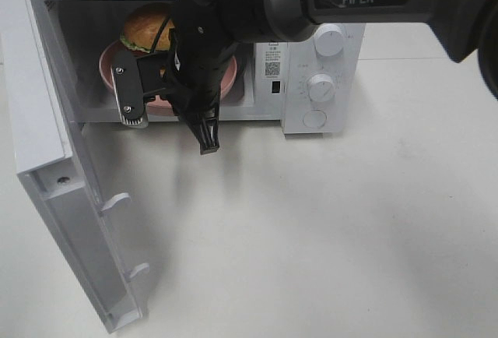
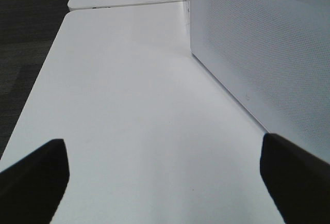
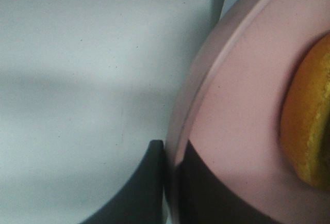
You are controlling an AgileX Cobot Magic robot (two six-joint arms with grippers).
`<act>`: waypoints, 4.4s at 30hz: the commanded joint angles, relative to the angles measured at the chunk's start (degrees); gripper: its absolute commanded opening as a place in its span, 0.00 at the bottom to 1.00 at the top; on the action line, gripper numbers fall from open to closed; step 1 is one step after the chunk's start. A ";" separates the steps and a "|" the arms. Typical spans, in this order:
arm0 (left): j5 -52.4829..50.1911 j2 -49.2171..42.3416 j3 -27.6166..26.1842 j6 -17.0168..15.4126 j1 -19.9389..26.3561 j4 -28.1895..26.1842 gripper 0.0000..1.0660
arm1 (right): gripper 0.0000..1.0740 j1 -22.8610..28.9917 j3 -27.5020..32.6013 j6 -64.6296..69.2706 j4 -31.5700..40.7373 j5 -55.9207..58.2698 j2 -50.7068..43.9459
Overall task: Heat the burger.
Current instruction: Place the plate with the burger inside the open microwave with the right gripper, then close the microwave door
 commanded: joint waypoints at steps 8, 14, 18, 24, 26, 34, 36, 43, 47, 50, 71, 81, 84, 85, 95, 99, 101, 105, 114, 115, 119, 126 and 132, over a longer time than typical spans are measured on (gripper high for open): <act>-0.52 -1.03 0.17 -0.23 0.06 0.06 0.87 | 0.00 -0.23 -10.14 1.83 -3.27 0.74 4.35; -0.52 -1.03 0.17 -0.23 0.06 0.06 0.87 | 0.00 -0.23 -13.92 1.83 -4.53 0.63 6.93; -0.52 -1.03 0.17 -0.23 0.06 0.06 0.87 | 0.00 -0.23 -15.58 1.83 -4.53 0.63 8.19; -0.52 -1.03 0.17 -0.23 0.06 0.06 0.87 | 0.00 -0.80 -16.79 1.83 -4.76 -0.23 9.40; -0.52 -1.03 0.17 -0.23 0.06 0.06 0.87 | 0.00 -0.92 -16.79 1.83 -4.70 -1.03 9.63; -0.52 -1.03 0.17 -0.23 0.06 0.06 0.87 | 0.00 -1.60 -16.79 1.78 -4.76 -1.55 10.20; -0.52 -1.03 0.17 -0.23 0.06 0.11 0.87 | 0.01 -1.95 -16.79 1.60 -4.58 -1.78 10.31; -0.52 -1.03 0.17 -0.23 0.06 0.11 0.87 | 0.03 -2.23 -16.79 1.66 -4.41 -2.52 10.49; -0.52 -1.03 0.17 -0.23 0.06 0.11 0.87 | 0.09 -2.23 -16.79 1.60 -4.41 -2.58 10.49; -0.52 -1.03 0.17 -0.23 0.06 0.11 0.87 | 0.14 -2.23 -16.79 1.60 -4.41 -2.58 10.49; -0.52 -1.03 0.17 -0.23 0.06 0.17 0.87 | 0.53 -2.23 -10.89 -4.24 -0.46 -2.98 6.25; -0.52 -1.03 0.17 -0.23 0.06 0.17 0.87 | 0.69 -2.23 0.06 -4.24 -2.01 -10.71 -0.52; -0.52 -1.03 0.17 -0.23 0.06 0.17 0.87 | 0.70 -2.06 3.84 -4.47 -2.98 -13.58 -2.69; -0.52 -1.03 0.17 -0.23 0.06 0.17 0.87 | 0.70 -2.06 3.84 -4.47 -2.98 -13.58 -2.69; -0.52 -1.03 0.17 -0.23 0.06 0.17 0.87 | 0.71 -2.06 16.73 -4.41 -3.50 -21.89 -10.43; -0.52 -1.03 0.17 -0.23 0.06 0.17 0.87 | 0.71 -2.06 20.68 -4.18 -3.50 -24.69 -13.64; -0.52 -1.03 0.17 -0.23 0.06 0.17 0.87 | 0.71 -2.06 21.66 -3.90 -3.50 -25.15 -14.27; -0.52 -1.03 0.17 -0.23 0.06 0.17 0.87 | 0.71 -2.06 26.18 -2.69 -3.50 -25.95 -17.88; -0.52 -1.03 0.17 -0.23 0.06 0.17 0.87 | 0.71 -2.06 34.38 1.60 -3.27 -27.44 -23.66; -0.52 -1.03 0.17 -0.23 0.06 0.17 0.87 | 0.71 -2.06 36.21 3.55 -3.04 -27.79 -25.27; -0.52 -1.03 0.17 -0.23 0.06 0.17 0.87 | 0.71 -2.06 39.99 8.48 -2.81 -28.36 -29.22; -0.52 -1.03 0.17 -0.23 0.06 0.17 0.87 | 0.71 -2.06 45.78 17.30 -2.81 -28.53 -36.55; -0.52 -1.03 0.17 -0.23 0.06 0.17 0.87 | 0.70 -2.06 51.34 33.00 -2.75 -27.85 -43.37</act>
